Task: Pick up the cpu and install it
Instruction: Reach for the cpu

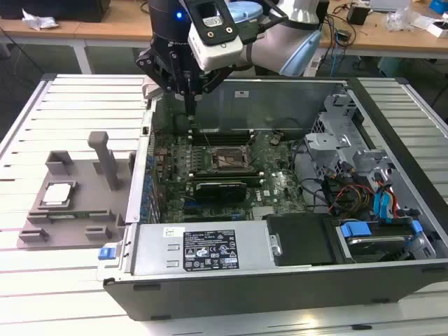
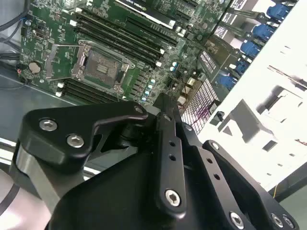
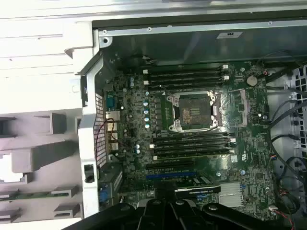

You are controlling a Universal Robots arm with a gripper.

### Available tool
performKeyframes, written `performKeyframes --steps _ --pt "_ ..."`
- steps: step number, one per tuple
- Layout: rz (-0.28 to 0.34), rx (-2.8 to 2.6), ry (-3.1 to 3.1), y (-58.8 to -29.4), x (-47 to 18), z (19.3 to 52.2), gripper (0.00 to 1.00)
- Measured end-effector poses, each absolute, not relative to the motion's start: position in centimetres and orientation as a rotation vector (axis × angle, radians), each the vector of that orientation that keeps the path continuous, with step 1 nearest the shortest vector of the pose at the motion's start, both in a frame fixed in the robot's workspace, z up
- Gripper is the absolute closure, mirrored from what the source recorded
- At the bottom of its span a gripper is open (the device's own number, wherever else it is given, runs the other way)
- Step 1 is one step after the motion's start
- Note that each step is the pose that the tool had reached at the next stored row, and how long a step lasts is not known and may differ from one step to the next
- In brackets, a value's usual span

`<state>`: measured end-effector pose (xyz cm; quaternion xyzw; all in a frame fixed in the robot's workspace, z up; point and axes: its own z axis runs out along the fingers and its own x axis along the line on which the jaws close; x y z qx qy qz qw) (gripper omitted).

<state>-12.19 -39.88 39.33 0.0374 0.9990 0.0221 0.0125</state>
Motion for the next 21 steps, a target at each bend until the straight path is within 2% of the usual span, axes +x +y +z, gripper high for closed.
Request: performKeyframes --steps 21 --pt "0.069 0.117 3.114 -39.9 -15.9 39.3 0.89"
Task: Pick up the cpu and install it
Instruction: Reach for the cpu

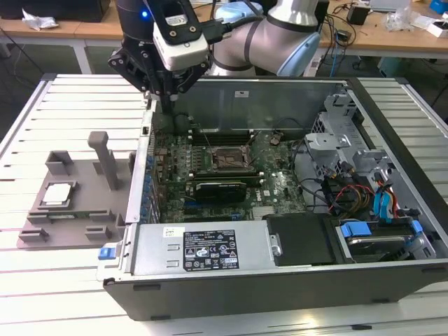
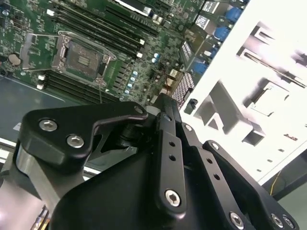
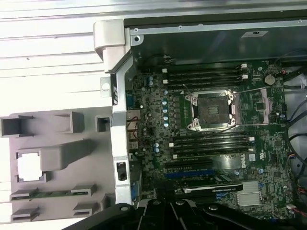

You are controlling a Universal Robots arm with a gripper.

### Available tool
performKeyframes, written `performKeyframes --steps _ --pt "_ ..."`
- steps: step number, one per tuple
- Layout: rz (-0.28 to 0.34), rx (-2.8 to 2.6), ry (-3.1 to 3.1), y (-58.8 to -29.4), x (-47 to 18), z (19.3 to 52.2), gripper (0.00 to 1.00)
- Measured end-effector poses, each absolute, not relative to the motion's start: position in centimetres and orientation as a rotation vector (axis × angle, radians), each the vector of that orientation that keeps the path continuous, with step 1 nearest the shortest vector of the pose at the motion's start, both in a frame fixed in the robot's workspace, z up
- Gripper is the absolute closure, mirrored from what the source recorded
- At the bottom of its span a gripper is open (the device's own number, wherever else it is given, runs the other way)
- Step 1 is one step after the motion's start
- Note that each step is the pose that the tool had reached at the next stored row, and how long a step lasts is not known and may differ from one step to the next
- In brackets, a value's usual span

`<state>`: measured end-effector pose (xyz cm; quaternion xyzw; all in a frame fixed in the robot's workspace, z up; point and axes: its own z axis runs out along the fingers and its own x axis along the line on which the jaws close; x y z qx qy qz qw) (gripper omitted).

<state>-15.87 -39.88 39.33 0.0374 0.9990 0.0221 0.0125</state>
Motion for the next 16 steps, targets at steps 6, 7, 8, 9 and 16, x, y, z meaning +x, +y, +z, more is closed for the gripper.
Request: performKeyframes --steps 6,7,8,9,16 --pt "0.069 0.117 3.114 -39.9 -17.0 39.3 0.89" --pt "0.069 0.117 3.114 -39.9 -17.2 39.3 0.89" --pt "0.069 0.117 3.114 -39.9 -17.3 39.3 0.89" --pt "0.069 0.117 3.114 -39.9 -17.5 39.3 0.89" --pt "0.069 0.117 3.114 -39.9 -18.6 39.3 0.89"
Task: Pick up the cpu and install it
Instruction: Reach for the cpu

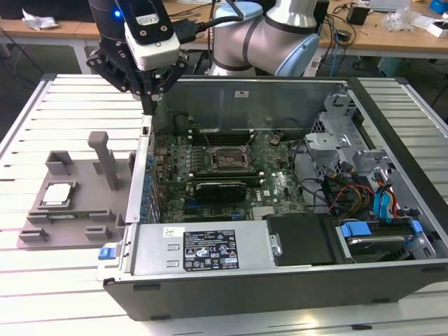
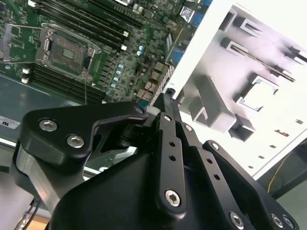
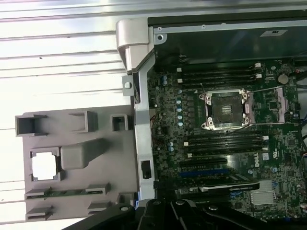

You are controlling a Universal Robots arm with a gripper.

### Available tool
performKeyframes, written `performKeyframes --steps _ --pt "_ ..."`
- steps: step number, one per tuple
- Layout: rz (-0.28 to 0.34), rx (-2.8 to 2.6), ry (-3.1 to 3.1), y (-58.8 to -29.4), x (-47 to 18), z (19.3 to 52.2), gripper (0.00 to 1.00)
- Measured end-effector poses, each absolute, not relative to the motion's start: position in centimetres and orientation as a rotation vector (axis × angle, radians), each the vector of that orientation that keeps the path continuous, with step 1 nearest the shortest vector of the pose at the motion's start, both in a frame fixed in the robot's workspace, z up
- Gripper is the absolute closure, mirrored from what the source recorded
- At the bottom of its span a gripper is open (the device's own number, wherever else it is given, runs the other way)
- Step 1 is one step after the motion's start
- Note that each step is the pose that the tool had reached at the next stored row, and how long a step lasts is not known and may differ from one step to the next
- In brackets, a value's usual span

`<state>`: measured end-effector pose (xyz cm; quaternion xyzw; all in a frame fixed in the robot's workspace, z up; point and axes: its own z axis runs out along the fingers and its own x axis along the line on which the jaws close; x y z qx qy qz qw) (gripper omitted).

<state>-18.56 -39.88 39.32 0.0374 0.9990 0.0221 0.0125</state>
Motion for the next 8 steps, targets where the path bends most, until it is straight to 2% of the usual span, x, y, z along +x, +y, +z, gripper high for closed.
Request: performKeyframes --steps 8 --pt "0.069 0.117 3.114 -39.9 -20.0 39.3 0.89"
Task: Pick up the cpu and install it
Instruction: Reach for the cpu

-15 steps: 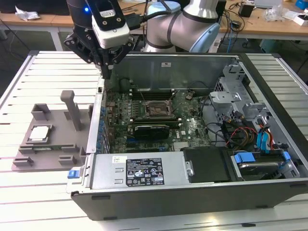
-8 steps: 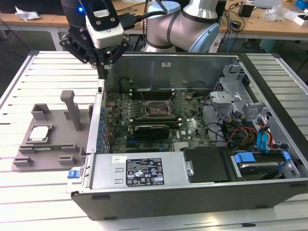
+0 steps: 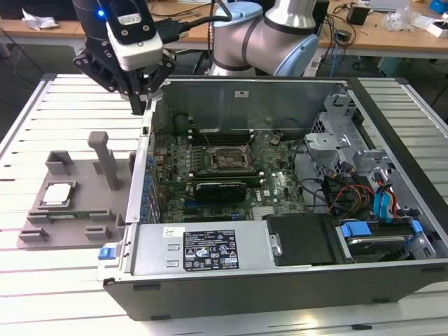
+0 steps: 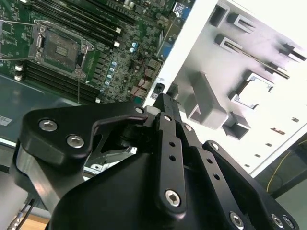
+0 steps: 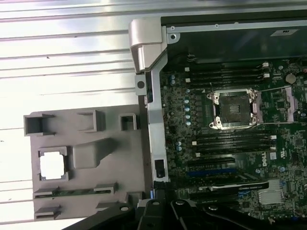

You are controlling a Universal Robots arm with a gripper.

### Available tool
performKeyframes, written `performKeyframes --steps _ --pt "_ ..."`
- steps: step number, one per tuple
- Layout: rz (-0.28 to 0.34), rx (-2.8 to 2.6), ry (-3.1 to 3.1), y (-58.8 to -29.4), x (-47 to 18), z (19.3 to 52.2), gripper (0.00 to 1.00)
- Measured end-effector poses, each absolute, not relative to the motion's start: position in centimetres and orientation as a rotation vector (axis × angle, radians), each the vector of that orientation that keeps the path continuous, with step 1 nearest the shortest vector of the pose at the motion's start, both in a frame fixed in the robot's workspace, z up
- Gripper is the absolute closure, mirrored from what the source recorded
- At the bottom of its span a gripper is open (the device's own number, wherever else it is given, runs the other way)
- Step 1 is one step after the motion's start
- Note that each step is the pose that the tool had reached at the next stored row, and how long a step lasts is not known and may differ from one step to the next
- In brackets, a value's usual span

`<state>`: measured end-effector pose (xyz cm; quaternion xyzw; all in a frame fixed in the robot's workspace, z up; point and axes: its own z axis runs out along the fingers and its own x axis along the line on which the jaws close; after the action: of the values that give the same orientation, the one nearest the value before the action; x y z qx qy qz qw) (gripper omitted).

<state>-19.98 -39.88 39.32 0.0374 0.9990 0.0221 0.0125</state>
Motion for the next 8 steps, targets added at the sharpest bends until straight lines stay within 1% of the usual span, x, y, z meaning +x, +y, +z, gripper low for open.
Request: performKeyframes --steps 8 --pt "0.069 0.117 3.114 -39.9 -21.1 39.3 0.89"
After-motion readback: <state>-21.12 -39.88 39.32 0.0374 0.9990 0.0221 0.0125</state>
